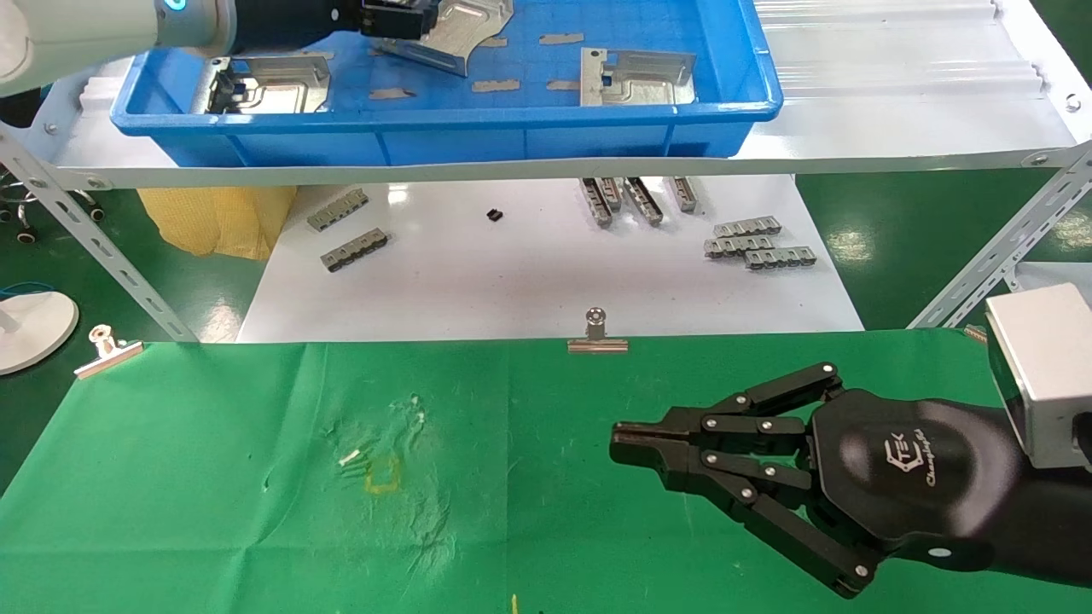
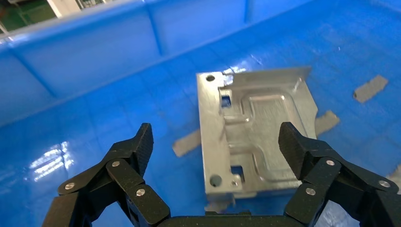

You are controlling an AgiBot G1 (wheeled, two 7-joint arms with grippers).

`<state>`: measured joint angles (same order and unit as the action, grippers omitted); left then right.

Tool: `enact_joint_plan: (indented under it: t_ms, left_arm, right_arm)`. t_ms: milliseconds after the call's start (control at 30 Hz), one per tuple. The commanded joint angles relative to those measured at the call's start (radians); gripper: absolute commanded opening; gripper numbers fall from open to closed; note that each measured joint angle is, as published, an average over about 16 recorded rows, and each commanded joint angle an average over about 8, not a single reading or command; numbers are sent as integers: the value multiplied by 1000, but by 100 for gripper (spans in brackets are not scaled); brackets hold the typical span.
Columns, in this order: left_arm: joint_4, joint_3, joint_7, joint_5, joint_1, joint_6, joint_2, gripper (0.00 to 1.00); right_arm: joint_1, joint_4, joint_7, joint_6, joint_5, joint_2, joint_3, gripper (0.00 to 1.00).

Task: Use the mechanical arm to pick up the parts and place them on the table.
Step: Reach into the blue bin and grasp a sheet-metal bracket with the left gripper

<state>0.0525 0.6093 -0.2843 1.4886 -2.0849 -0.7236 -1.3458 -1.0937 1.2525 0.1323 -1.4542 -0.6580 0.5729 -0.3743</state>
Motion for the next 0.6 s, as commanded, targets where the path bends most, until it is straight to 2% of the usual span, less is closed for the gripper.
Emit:
enact_joint_plan:
  t_ms: [33,600]
  left_arm:
    - [-5,5,-10,5,1,0,-2,0]
    - [28,17,-5,4,23,43,-2,0]
  right_arm:
    - [0,0,0,0,0,0,0,100]
    - [0,0,0,0,0,0,0,100]
